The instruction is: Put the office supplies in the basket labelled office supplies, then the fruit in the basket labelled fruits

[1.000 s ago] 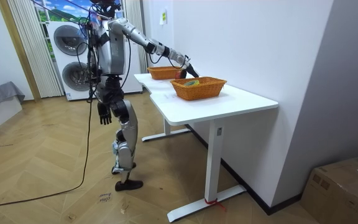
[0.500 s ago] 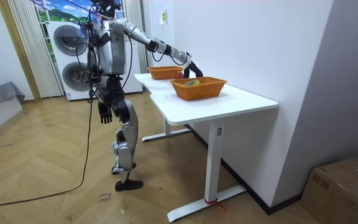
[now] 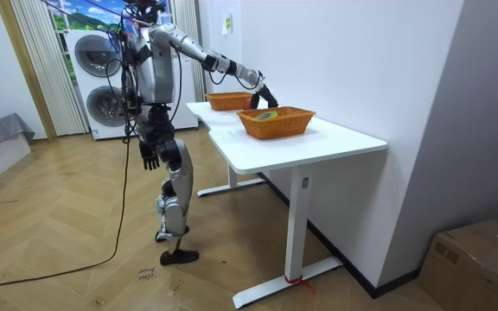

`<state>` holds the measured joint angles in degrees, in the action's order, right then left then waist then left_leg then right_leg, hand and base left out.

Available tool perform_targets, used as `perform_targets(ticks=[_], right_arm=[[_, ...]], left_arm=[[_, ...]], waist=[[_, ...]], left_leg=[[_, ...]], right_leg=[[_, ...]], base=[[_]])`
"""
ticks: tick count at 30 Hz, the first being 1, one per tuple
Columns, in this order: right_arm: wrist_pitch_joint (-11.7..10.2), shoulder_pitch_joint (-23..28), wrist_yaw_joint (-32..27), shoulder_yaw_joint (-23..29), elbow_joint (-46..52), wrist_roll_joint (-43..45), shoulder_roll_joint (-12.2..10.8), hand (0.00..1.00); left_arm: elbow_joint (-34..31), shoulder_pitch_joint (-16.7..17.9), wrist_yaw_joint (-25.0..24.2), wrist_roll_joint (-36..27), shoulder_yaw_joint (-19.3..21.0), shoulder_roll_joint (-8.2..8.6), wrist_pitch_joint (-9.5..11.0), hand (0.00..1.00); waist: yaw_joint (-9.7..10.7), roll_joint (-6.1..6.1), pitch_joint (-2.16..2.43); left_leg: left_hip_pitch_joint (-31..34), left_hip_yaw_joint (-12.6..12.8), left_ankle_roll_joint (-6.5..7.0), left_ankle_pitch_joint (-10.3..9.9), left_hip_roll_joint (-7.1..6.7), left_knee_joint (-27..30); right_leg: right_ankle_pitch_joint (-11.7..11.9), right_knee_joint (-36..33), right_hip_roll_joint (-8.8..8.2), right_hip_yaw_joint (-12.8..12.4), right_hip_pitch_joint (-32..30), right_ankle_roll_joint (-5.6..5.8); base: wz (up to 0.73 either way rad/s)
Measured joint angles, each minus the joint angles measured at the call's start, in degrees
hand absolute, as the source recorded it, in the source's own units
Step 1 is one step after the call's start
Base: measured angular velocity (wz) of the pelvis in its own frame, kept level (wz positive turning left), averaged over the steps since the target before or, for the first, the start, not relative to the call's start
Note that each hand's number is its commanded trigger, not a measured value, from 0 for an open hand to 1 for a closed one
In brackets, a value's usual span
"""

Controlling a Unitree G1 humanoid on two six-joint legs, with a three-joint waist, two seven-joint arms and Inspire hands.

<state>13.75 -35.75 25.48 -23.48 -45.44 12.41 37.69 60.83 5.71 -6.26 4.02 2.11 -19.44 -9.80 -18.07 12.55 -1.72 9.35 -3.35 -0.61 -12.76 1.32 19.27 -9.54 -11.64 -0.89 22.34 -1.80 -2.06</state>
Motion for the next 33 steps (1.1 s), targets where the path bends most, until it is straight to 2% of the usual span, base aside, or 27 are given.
perform_targets(ticks=[6, 7, 8, 11, 12, 14, 17, 23, 26, 30, 33], right_arm=[[0.9, 0.2, 1.0, 0.0, 8.4, 1.7, 0.1, 1.0], [0.9, 1.0, 1.0, 0.2, 11.0, 1.7, 0.1, 1.0], [0.9, 1.9, 1.1, 0.8, 13.3, 1.7, 0.1, 1.0], [1.0, 4.3, 2.3, 3.2, 18.5, 1.7, 0.1, 1.0], [1.0, 5.1, 2.5, 4.5, 20.4, 1.7, 0.1, 1.0], [1.3, 5.1, 2.6, 6.0, 22.5, 1.6, 0.1, 1.0], [1.3, 5.1, 2.6, 7.8, 26.3, 1.9, 0.7, 1.0], [1.3, 5.1, 2.6, 9.6, 33.9, 6.3, 0.8, 1.0], [1.3, 5.2, 2.0, 9.7, 37.4, 8.2, 0.8, 1.0], [1.3, 5.5, 1.4, 9.7, 41.2, 8.8, 0.8, 1.0], [1.3, 5.5, 1.4, 9.3, 42.9, 8.7, 0.8, 1.0]], left_arm=[[0.9, 1.0, 0.3, 0.0, 2.3, -0.02, 0.0, 0.0], [1.0, 1.7, 0.7, 0.1, 2.4, -0.03, -0.1, 0.0], [1.0, 2.3, 0.8, 0.1, 2.8, -0.01, -0.2, 0.0], [1.0, 3.9, 1.0, 0.0, 3.9, 0.03, -0.2, 0.0], [1.0, 4.8, 1.1, 0.0, 4.4, 0.07, -0.3, 0.0], [0.9, 5.7, 1.1, 0.5, 4.8, 0.24, -0.4, 0.0], [-1.1, 7.7, 0.9, 0.7, 6.0, 0.78, -0.5, 0.0], [-4.6, 9.8, 0.7, 0.6, 7.9, 1.17, -0.6, 0.0], [-6.6, 10.8, 0.6, 0.6, 9.1, 1.17, -0.6, 0.0], [-7.0, 10.7, 0.5, 0.6, 8.9, 1.37, -0.5, 0.0], [-7.0, 11.5, 0.5, 0.7, 8.9, 1.38, -0.5, 0.0]], waist=[[1.5, 0.11, 0.46], [2.3, 0.06, 1.07], [2.6, 0.01, 1.44], [3.8, -0.62, 1.58], [4.3, -1.04, 2.01], [5.1, -1.47, 2.23], [5.5, -1.76, 2.31], [6.8, -1.46, 2.33], [7.0, -1.07, 2.15], [6.4, -1.22, 1.89], [5.0, -1.17, 1.61]], left_leg=[[-1.0, 0.3, -0.03, 0.1, 0.0, 0.0], [-1.2, 0.2, -0.03, 0.1, -0.04, -0.2], [-2.0, 0.2, -0.02, 0.1, -0.07, -0.5], [-5.1, 0.1, 0.05, 0.1, -0.26, -1.6], [-5.9, 0.2, 0.05, 0.1, -0.26, -1.9], [-7.1, 0.3, 0.01, 0.1, -0.24, -2.2], [-8.2, 1.6, -0.04, 0.3, -0.16, -3.0], [-9.0, 2.5, 0.15, 0.4, -0.42, -3.6], [-9.1, 2.0, 0.27, 0.4, -0.69, -3.5], [-10.1, 1.6, 0.52, 0.3, -1.08, -4.0], [-10.6, 1.5, 0.68, 0.1, -1.24, -4.7]], right_leg=[[0.0, 0.0, -0.06, -0.2, 0.7, 0.0], [0.0, 0.1, -0.08, -0.1, 1.1, 0.0], [0.0, 0.2, -0.1, 0.0, 1.7, 0.0], [-0.1, 1.0, -0.15, -0.2, 4.9, 0.17], [-0.2, 1.0, -0.23, -0.1, 5.4, 0.28], [-0.2, 1.0, -0.59, -0.5, 6.4, 0.4], [-0.4, 0.9, -0.61, -1.8, 6.8, 0.46], [-1.0, 0.8, -1.09, -2.5, 6.9, 0.42], [-1.1, 0.9, -1.2, -1.8, 7.5, 0.69], [-1.4, 0.8, -1.2, -1.7, 8.2, 1.13], [-1.6, 0.9, -1.34, -1.6, 8.6, 1.41]], base=[[-0.03], [0.06], [0.11], [0.06], [-0.04], [-0.07], [-0.2], [-0.08], [0.09], [0.09], [0.01]])
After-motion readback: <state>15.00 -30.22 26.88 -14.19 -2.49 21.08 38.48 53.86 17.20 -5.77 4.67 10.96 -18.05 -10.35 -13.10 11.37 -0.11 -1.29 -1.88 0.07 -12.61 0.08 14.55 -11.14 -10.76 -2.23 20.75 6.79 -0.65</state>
